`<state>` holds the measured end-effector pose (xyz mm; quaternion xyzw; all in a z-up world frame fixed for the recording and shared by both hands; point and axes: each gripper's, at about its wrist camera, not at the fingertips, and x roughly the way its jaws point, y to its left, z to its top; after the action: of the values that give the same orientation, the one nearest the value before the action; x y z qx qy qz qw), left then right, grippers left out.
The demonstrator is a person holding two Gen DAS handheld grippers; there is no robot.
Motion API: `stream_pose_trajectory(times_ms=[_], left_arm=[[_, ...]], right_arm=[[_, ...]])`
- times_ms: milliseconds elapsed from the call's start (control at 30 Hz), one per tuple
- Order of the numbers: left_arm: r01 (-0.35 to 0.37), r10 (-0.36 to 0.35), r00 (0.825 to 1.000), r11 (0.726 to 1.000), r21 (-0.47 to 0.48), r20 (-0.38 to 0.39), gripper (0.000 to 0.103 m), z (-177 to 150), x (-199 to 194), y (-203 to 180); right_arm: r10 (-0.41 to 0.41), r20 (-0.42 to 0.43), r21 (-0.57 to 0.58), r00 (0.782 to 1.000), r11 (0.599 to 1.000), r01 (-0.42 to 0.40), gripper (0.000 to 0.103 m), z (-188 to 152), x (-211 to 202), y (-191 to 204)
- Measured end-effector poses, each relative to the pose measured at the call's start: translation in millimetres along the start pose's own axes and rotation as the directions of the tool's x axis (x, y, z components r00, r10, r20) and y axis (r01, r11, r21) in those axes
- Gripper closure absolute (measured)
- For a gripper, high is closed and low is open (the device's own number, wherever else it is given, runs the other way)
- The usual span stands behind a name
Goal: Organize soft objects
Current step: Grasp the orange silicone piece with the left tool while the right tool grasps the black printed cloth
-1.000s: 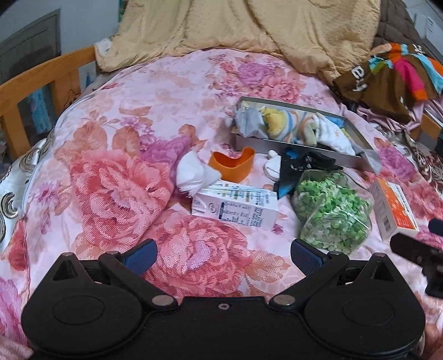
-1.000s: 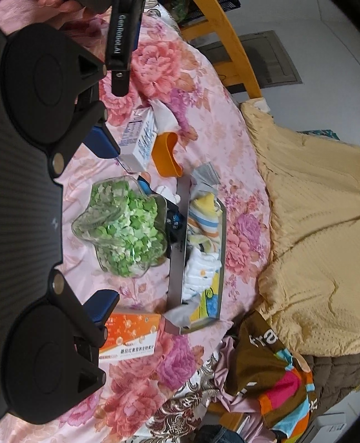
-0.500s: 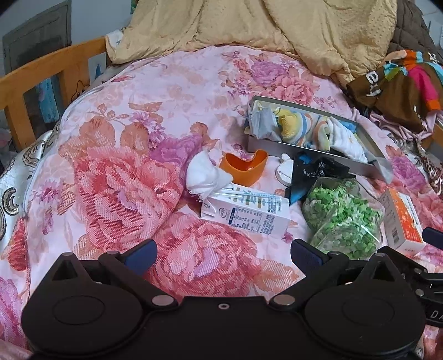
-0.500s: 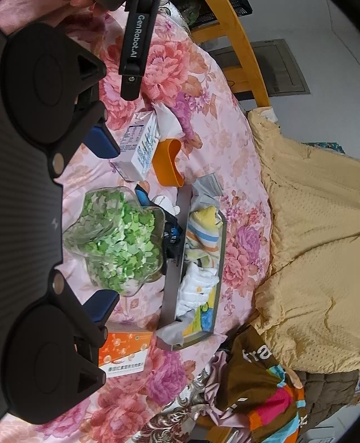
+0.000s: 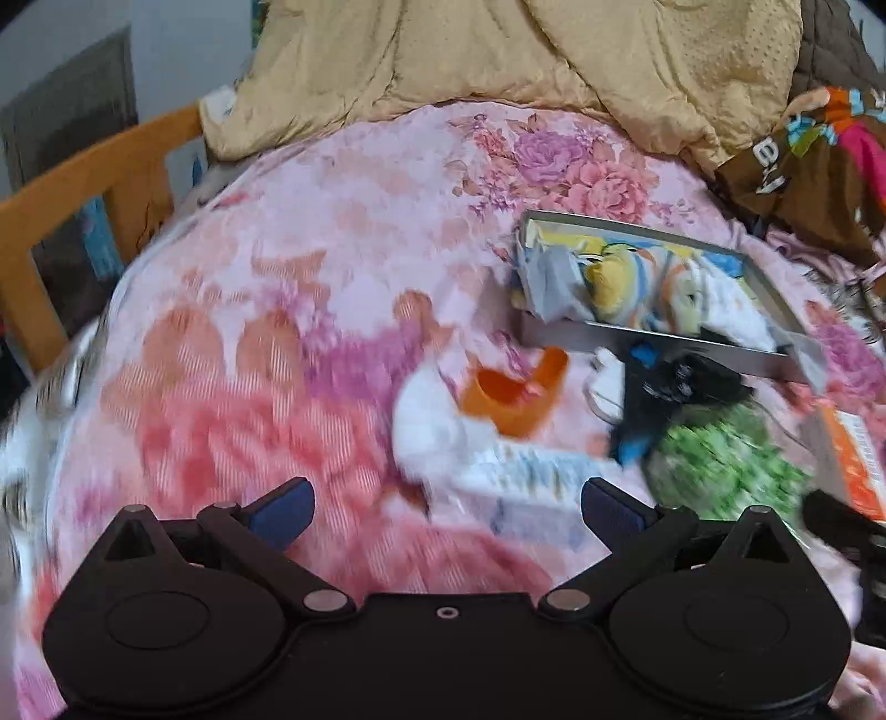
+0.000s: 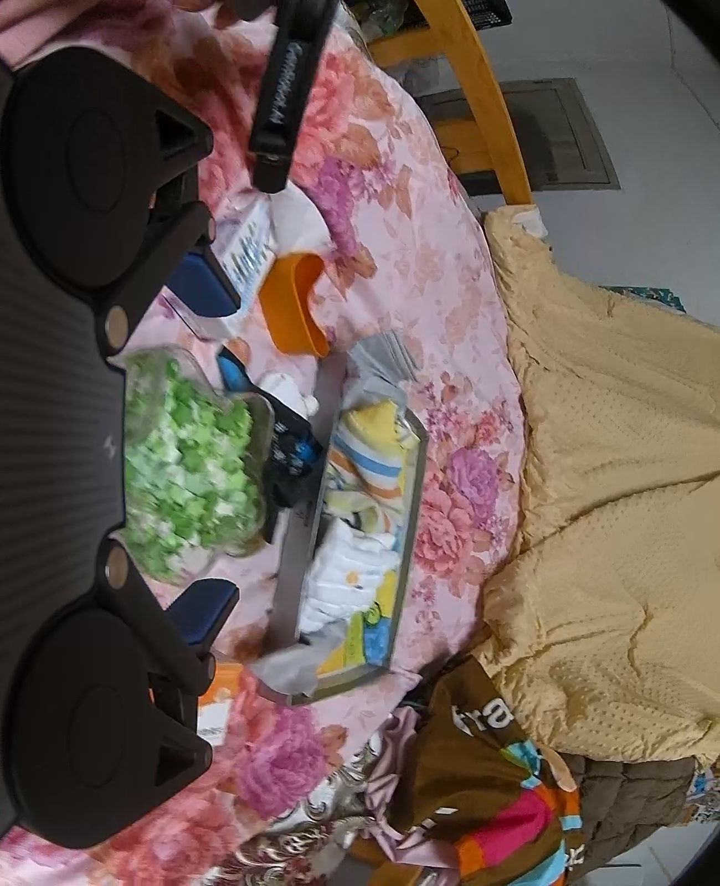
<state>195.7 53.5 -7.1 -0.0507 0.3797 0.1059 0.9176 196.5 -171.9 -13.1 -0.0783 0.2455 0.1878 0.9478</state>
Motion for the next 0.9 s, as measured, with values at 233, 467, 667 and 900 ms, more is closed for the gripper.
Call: stream_pose_trajectory(times_ms=[233, 467, 667, 900], left_arm=[[0.111, -0.115, 0.991, 0.992, -0.061, -0.066, 0.001, 18.5, 38.7, 15.5], [0.215, -0.217, 0.975, 0.976, -0.037, -0.056, 0.001, 27.7, 63.9, 18.5], [0.351, -0.352, 0.935, 0.936, -0.034, -0.043, 0.001, 31.9, 94.8, 21.7], [0.405, -0.404, 0.914, 0.913, 0.040, -0.028, 0.001, 29.5, 117.5, 16.9]], right_arm=[[-0.040, -0.031, 0.019, 0.999, 0.999, 0.041, 0.000, 9.8, 22.7, -10.6], [-0.038, -0.114, -0.013, 0.993, 0.999, 0.036, 0.000, 25.5, 52.0, -4.9], [-0.018, -0.154, -0.022, 0.988, 1.000, 0.015, 0.000, 49.9, 85.8, -4.2], [-0.010, -0.120, -0.022, 0.993, 1.000, 0.007, 0.001, 49.9, 121.0, -11.0]])
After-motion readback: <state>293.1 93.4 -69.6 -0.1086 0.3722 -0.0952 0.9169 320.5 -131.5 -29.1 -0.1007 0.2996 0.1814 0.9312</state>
